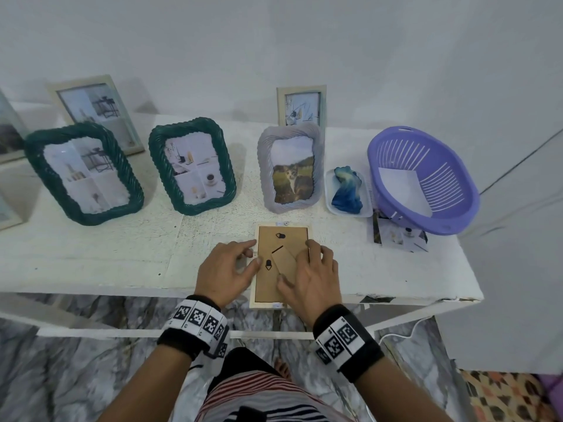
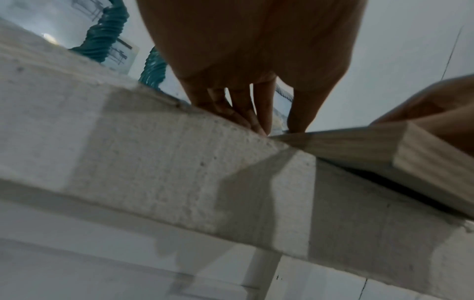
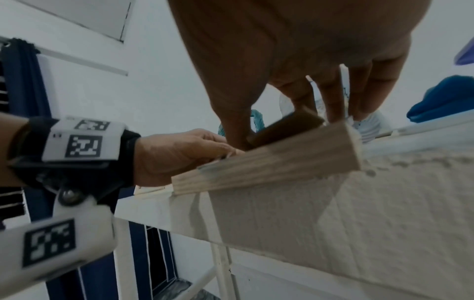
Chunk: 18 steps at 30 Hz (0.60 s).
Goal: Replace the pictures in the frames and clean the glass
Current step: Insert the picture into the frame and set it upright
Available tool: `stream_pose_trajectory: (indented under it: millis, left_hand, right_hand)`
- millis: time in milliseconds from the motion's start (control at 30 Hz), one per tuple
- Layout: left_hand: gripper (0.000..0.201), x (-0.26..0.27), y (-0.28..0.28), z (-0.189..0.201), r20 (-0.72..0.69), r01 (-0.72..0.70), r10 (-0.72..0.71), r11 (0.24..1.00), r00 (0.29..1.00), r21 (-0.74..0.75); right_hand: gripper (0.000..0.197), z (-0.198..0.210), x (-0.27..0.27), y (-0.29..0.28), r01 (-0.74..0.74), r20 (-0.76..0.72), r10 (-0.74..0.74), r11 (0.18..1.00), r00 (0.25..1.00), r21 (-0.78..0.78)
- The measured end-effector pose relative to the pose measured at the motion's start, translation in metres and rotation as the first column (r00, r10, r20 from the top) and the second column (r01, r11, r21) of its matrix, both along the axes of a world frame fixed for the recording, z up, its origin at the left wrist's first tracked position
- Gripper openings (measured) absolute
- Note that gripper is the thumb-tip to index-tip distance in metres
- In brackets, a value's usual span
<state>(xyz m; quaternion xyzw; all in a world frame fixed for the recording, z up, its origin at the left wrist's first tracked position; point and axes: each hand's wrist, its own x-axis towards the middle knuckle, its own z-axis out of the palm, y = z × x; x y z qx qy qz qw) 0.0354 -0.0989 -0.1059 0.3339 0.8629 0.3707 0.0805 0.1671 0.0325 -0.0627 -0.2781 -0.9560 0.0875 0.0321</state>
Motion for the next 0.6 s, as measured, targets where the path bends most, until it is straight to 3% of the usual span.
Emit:
stream_pose_trajectory:
  millis: [133,300,433,600]
  left_hand:
    - [0.055,-0.004,-0.004,-0.008,-0.070,0.037,-0.036,0.999,0.997,0.010]
    - [0.051,-0.006,-0.010,-0.016,-0.114,0.018,-0.016,1.000,0.993,0.020]
    - [0.046,-0.006,-0.013,-0.018,-0.115,0.017,-0.016,1.000,0.993,0.014]
    - [0.044,-0.006,-0.012,-0.021,-0.124,0.005,-0.002,1.000,0.992,0.025]
  right_hand:
    - [0.044,0.002,-0.004,-0.001,0.002,-0.121,-0.007,0.999,0.993,-0.043]
    - [0.037,0.013,0.012,0.014,0.007,-0.230,-0.031,0.994,0.973,-0.108]
    - [0.040,0.017,0.037,0.041,0.098,-0.198,-0.145,0.969,0.969,-0.228]
    - [0.043,0.011,0.059,0.072,0.191,-0.090,-0.220,0.948,0.971,-0.254]
